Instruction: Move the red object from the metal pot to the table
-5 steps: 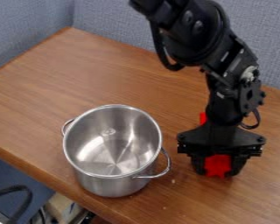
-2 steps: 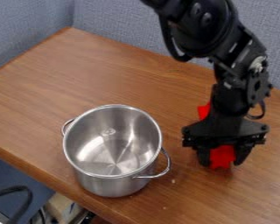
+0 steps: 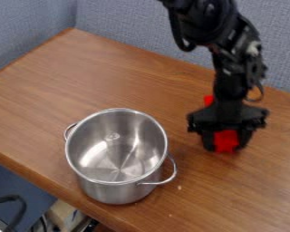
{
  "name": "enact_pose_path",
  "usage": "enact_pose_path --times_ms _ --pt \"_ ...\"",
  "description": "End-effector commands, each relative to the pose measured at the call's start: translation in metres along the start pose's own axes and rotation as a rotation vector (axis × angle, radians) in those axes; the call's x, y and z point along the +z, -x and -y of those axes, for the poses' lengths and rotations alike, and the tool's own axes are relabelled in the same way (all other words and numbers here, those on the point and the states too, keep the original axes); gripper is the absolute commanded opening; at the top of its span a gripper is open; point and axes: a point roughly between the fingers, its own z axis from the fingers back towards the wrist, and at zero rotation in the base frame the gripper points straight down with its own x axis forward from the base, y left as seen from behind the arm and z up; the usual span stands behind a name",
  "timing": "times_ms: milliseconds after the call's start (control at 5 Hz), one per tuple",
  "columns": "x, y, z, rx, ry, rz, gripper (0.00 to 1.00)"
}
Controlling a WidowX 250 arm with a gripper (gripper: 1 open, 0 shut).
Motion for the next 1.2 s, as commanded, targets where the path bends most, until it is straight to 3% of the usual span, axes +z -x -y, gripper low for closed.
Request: enact_pose_path --times_ms 0,200,400,800,1000 --pt "0.013 -0.031 0.011 0.064 0.041 0.045 0.00" --pt "0.012 -0.031 0.017 0.085 0.037 0.050 0.00" --pt "0.009 -0.023 0.009 0.061 0.022 0.045 1.00" --pt "0.007 -0.011 -0.008 0.012 0.003 0.038 1.00" --pt "0.009 -0.014 -0.009 -0.005 -0.008 0.039 1.00"
